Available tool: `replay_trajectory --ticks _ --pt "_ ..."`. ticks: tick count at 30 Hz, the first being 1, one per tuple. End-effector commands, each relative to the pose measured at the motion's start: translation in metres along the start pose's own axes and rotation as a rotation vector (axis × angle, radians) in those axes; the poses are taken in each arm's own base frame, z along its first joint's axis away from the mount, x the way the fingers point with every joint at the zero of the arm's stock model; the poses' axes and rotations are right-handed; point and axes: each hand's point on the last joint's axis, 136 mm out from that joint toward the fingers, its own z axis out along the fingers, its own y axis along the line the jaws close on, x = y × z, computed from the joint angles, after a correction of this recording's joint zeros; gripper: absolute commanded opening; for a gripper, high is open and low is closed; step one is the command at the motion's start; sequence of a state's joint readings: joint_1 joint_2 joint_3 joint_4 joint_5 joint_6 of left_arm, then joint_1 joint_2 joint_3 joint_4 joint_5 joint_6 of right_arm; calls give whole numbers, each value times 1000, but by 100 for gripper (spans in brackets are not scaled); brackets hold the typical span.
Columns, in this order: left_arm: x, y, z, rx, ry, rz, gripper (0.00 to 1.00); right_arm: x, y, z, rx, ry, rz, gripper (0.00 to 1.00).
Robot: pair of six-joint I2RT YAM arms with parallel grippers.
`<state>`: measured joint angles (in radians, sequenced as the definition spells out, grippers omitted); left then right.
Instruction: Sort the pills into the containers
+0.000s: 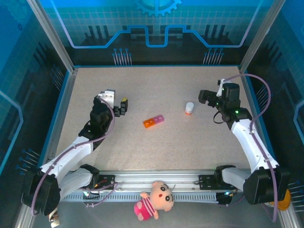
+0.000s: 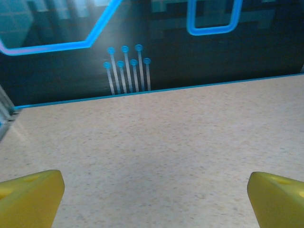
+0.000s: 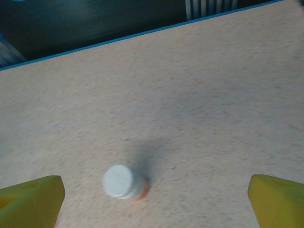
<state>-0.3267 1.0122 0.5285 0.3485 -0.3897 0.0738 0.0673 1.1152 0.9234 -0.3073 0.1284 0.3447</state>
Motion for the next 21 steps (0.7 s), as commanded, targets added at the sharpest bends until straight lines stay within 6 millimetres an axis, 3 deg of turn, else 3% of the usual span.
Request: replay_trajectory --ticks 1,5,12,16,21 --pt "-12 32 -5 -98 -121 -7 99 -16 -23 5 102 -140 -24 100" --pt "22 59 -7 -171 -88 -57 99 11 -50 22 221 -136 -60 100" --pt "74 61 6 -182 -33 -12 99 57 -65 51 238 -143 -75 100" --pt "86 60 19 -178 -66 -14 99 64 -54 61 197 -207 -156 100" --pt "102 40 37 -53 -37 -22 99 68 -32 69 133 -288 -294 100"
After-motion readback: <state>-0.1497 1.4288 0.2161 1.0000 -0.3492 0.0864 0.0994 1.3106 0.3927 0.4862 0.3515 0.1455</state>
